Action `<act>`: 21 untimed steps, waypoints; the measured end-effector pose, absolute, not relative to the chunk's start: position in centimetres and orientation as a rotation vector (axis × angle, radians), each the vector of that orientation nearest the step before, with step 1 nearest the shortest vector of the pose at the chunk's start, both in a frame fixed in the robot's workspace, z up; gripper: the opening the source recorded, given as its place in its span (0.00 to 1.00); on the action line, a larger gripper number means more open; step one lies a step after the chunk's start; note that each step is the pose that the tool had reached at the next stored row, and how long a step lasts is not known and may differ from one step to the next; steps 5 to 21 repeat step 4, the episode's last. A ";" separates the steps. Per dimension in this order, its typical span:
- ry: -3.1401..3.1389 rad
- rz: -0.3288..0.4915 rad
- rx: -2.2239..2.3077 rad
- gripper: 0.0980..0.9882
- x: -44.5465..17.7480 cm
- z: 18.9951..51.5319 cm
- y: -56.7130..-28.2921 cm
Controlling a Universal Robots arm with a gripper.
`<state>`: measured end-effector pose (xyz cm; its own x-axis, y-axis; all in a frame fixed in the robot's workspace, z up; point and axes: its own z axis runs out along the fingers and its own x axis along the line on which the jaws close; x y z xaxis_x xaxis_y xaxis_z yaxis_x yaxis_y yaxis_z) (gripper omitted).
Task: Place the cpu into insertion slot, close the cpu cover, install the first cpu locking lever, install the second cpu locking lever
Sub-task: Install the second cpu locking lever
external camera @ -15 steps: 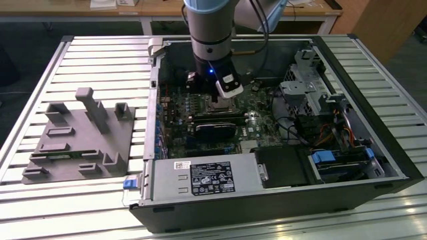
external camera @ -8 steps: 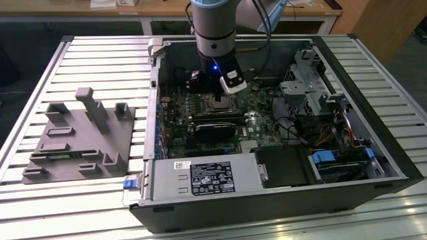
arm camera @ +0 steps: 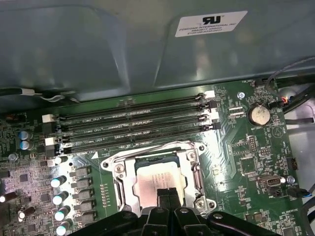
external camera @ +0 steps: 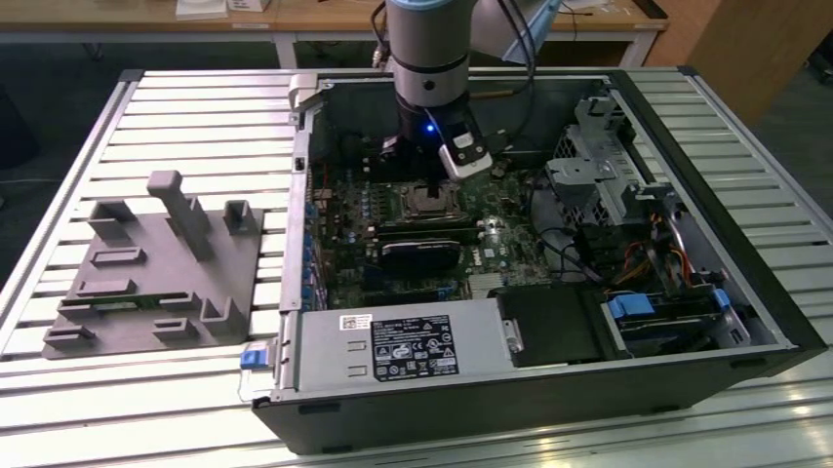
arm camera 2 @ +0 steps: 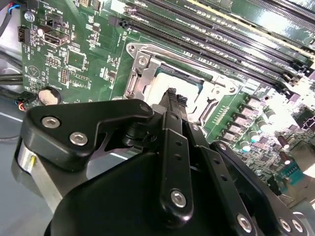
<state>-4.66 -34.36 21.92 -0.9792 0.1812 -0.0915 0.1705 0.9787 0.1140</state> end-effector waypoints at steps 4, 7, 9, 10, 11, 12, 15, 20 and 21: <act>3.024 0.161 0.269 0.01 -4.6 21.9 -34.4; 3.024 0.161 0.269 0.01 -4.6 21.9 -34.4; 3.024 0.161 0.269 0.01 -4.6 21.9 -34.4; 3.024 0.161 0.269 0.01 -4.6 21.9 -34.4; 3.024 0.161 0.269 0.01 -4.6 21.9 -34.4; 3.024 0.161 0.269 0.01 -4.6 21.9 -34.4; 3.024 0.161 0.269 0.01 -4.6 21.9 -34.4; 3.024 0.161 0.269 0.01 -4.6 21.9 -34.4; 3.024 0.161 0.269 0.01 -4.6 21.9 -34.4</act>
